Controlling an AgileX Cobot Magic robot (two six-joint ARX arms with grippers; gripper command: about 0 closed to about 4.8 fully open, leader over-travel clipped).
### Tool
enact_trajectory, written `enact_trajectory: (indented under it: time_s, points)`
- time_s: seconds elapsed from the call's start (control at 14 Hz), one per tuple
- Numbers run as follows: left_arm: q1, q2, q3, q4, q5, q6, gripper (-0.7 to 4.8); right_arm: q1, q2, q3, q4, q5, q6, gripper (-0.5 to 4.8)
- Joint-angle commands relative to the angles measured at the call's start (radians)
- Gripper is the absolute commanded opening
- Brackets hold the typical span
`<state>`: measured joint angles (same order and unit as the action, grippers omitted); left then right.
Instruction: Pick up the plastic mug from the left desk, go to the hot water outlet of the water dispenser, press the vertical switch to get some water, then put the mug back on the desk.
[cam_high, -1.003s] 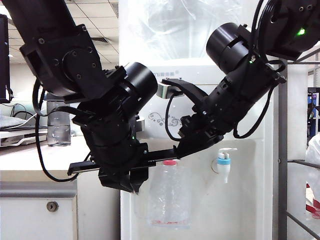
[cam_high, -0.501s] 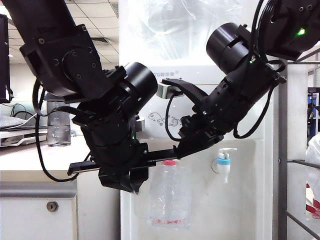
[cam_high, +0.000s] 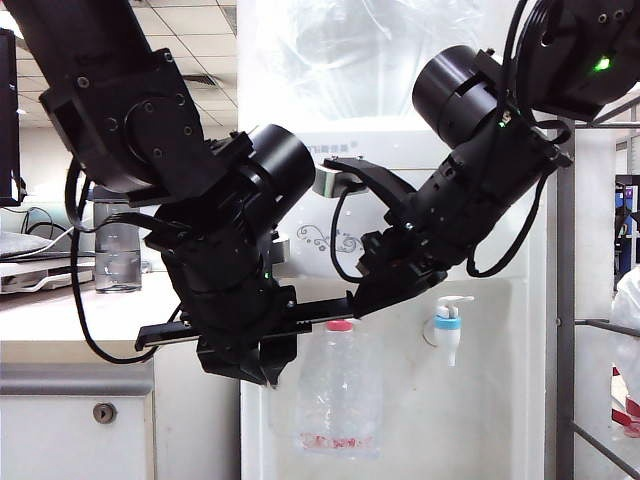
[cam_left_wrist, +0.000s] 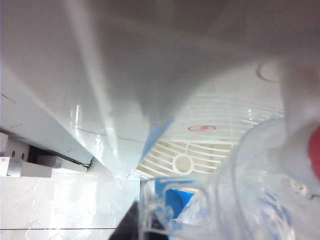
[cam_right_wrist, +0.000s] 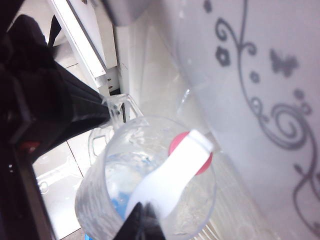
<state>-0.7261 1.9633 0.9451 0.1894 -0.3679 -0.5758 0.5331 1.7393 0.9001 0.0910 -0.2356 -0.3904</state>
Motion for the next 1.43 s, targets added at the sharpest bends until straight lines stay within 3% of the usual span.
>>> enact_trajectory:
  time_s: [0.07, 0.21, 0.5, 0.72, 1.07, 1.22, 1.36, 1.43]
  points:
    - [0.004, -0.010, 0.013, 0.067, -0.013, 0.000, -0.05, -0.003, -0.034, 0.002, 0.002, 0.010, 0.006, -0.08]
    - [0.004, -0.010, 0.013, 0.068, -0.013, 0.000, -0.05, -0.004, -0.133, 0.002, -0.008, 0.010, 0.043, -0.08]
    - [0.004, -0.010, 0.013, 0.071, -0.013, 0.000, -0.05, -0.022, -0.470, 0.000, -0.228, 0.010, 0.084, -0.08]
    - [0.004, -0.010, 0.013, 0.079, -0.013, 0.000, -0.05, -0.043, -0.650, 0.000, -0.306, 0.026, 0.106, -0.08]
    - [0.004, -0.010, 0.013, 0.096, -0.004, 0.003, -0.05, -0.074, -0.777, -0.014, -0.454, 0.057, 0.102, -0.08]
    - [0.000, -0.009, 0.013, 0.035, 0.092, 0.141, -0.06, -0.074, -0.818, -0.039, -0.447, 0.016, 0.111, -0.08]
    - [-0.001, -0.009, 0.013, 0.037, 0.092, 0.150, -0.05, -0.074, -0.824, -0.039, -0.446, 0.016, 0.111, -0.08]
    - [-0.012, 0.001, -0.003, 0.002, 0.145, 0.185, -0.05, -0.084, -0.845, -0.039, -0.443, 0.017, 0.110, -0.08]
